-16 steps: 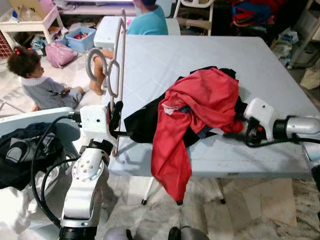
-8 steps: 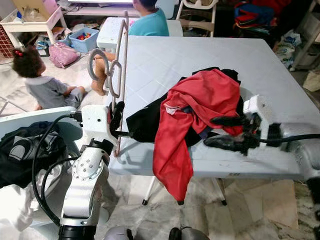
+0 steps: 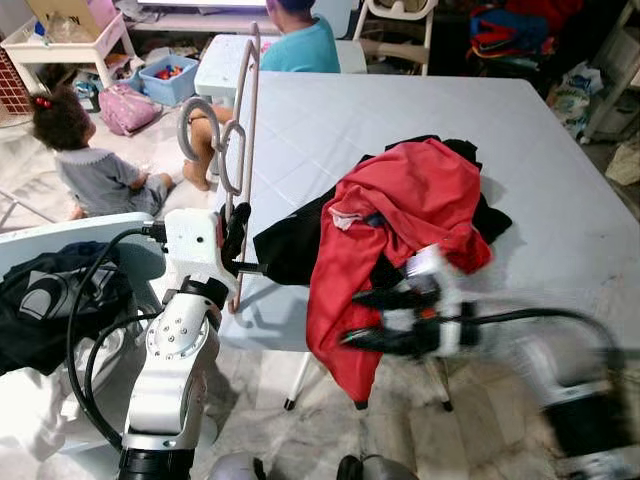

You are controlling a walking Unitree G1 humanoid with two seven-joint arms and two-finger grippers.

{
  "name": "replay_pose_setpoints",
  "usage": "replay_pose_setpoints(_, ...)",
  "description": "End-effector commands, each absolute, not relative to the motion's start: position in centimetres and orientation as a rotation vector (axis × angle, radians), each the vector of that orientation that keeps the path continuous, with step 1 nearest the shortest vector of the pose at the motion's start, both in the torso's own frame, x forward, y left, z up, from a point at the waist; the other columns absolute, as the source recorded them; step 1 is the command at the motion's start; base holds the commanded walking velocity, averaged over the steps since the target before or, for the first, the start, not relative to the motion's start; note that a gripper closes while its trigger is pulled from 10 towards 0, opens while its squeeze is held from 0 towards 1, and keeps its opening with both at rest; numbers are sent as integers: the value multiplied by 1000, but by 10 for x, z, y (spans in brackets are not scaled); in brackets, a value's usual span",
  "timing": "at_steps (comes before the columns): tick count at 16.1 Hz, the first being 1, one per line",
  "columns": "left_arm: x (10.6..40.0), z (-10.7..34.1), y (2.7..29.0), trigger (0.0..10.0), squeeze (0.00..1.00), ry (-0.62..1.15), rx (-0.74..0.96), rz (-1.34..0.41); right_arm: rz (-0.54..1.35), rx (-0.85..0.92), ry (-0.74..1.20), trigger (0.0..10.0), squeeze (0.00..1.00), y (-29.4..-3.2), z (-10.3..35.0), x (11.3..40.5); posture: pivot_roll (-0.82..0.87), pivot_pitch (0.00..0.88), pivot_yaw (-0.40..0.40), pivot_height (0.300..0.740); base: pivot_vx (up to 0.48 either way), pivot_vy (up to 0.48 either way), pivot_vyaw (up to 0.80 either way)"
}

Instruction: Hang hanger

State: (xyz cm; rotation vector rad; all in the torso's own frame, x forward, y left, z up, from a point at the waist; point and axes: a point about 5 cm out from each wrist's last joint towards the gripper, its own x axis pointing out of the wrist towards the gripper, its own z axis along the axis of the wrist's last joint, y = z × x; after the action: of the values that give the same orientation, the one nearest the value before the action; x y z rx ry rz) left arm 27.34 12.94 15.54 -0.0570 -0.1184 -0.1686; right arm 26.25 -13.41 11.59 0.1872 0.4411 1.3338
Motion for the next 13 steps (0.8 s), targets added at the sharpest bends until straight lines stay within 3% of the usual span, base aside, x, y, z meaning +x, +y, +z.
replay_pose_setpoints(1,273,147,129,10000,0,-76,-56,-167,1275,137,439,10000,1000,-128,112,266,16,66,-20,740,0,0,0)
replay_pose_setpoints(7,270,146,129,10000,0,-71,-59,-162,810,21,389,10000,969,-119,89,309,21,73,-24,740,0,0,0)
replay_pose_setpoints(11,270,145,129,10000,0,-68,-61,-157,460,-160,341,10000,902,-146,93,344,19,76,-26,740,0,0,0)
replay_pose_setpoints(13,270,145,127,10000,0,-68,-65,-160,308,-184,274,10000,788,-155,106,362,17,81,-28,740,0,0,0)
